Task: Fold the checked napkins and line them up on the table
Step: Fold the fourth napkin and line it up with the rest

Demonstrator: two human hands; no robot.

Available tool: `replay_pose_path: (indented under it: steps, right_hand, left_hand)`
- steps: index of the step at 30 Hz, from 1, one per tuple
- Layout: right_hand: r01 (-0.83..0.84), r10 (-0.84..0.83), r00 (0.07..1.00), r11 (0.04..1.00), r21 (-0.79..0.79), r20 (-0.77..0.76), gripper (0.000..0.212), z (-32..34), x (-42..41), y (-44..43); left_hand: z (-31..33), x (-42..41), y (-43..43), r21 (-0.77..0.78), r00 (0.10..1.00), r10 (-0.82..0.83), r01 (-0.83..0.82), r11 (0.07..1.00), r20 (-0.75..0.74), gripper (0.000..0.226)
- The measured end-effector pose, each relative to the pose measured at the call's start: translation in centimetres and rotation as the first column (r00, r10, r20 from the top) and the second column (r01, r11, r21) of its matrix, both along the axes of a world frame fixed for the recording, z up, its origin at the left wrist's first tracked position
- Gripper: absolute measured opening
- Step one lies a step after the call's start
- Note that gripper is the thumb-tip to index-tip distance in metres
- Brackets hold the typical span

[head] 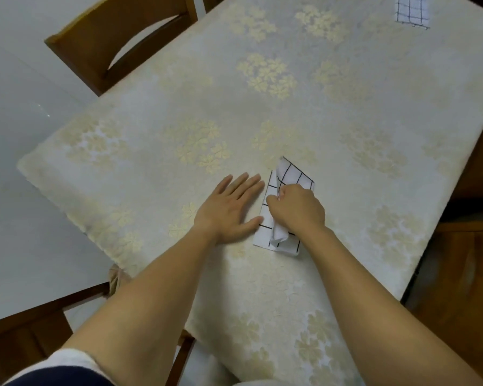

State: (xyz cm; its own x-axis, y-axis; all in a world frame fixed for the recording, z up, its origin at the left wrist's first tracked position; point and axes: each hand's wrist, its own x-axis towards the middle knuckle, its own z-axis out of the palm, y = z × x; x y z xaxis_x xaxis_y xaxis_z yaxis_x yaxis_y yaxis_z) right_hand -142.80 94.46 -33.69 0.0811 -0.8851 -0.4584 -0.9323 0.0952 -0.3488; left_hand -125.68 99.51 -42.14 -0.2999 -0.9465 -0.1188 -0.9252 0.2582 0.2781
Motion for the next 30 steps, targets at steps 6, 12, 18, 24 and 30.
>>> replay_pose_path:
  steps: [6,12,18,24,30]
  right_hand:
    - [-0.011,0.047,0.980,0.983,-0.181,0.196,0.042,-2.4,-0.7,0.3]
    - [-0.244,0.323,0.942,0.845,-0.476,0.089,0.036,-6.1,-7.0,-0.8]
    - [-0.128,0.210,0.968,0.880,-0.457,0.134,0.041,-6.5,-7.5,-3.2]
    - [0.050,0.008,0.969,0.972,-0.230,0.247,0.014,-6.5,-5.9,-7.5]
    - [0.072,-0.012,0.946,0.982,-0.175,0.324,0.015,-5.9,-6.9,-7.6]
  left_hand:
    - [0.3,0.1,-0.1,0.022,0.972,0.131,-0.129,0.991,-0.194,0.059]
    - [0.4,0.4,-0.2,0.028,0.999,-0.023,0.024,0.999,-0.023,0.078]
    - [0.2,0.4,-0.1,0.007,1.000,-0.025,0.025,1.000,0.003,0.081]
    - [0.1,0.3,-0.2,-0.015,1.000,-0.004,0.004,1.000,-0.013,0.075]
    - [0.3,0.3,-0.2,-0.014,1.000,-0.018,0.018,1.000,-0.006,0.077]
